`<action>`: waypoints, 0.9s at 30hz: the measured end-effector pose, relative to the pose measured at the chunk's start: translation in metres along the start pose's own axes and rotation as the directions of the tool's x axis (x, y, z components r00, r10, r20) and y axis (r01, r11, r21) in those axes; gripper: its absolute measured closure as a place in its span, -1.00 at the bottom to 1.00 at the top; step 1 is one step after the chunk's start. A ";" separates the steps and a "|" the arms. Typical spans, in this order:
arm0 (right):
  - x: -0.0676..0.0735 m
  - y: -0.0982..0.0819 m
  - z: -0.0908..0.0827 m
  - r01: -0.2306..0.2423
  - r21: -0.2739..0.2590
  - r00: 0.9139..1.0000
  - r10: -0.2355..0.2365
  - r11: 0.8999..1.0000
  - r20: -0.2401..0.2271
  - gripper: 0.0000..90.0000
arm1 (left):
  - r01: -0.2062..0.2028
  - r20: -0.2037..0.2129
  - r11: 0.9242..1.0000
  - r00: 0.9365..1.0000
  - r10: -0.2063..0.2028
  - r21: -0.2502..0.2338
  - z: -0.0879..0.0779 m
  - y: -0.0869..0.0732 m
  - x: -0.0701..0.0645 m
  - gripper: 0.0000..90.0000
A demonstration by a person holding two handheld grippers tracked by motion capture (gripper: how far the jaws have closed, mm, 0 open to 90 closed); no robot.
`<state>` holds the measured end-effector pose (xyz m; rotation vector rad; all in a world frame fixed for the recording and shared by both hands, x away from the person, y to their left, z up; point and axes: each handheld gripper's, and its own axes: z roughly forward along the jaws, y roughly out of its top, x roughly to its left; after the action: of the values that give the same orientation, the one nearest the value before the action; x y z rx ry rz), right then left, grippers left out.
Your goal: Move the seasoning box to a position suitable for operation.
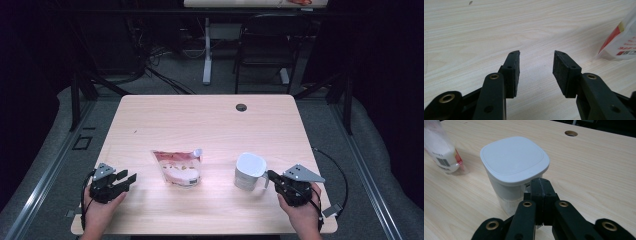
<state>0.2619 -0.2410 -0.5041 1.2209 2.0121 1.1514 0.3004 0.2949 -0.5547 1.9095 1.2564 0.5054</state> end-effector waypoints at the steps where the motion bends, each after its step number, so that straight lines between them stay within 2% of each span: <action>1: 0.000 0.001 -0.001 0.001 0.005 1.000 -0.002 1.000 0.003 1.00 | 0.001 0.000 1.000 1.000 -0.001 0.000 0.000 0.000 0.000 0.27; 12: -0.004 0.015 -0.003 -0.031 -0.016 0.999 0.031 0.999 0.013 1.00 | -0.001 0.002 1.000 1.000 0.001 0.006 -0.001 0.000 0.000 0.27; 20: 0.003 0.024 0.004 -0.009 -0.007 1.000 0.009 1.000 -0.013 1.00 | 0.000 0.000 1.000 1.000 0.000 0.002 -0.001 0.000 0.000 0.27; 27: 0.006 0.026 0.009 0.003 0.000 1.000 -0.003 1.000 -0.014 1.00 | 0.004 -0.001 1.000 1.000 -0.004 -0.005 -0.001 -0.001 0.000 0.27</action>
<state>0.2781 -0.2260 -0.4861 1.2133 2.0232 1.1614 0.2997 0.2950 -0.5548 1.9020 1.2582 0.5068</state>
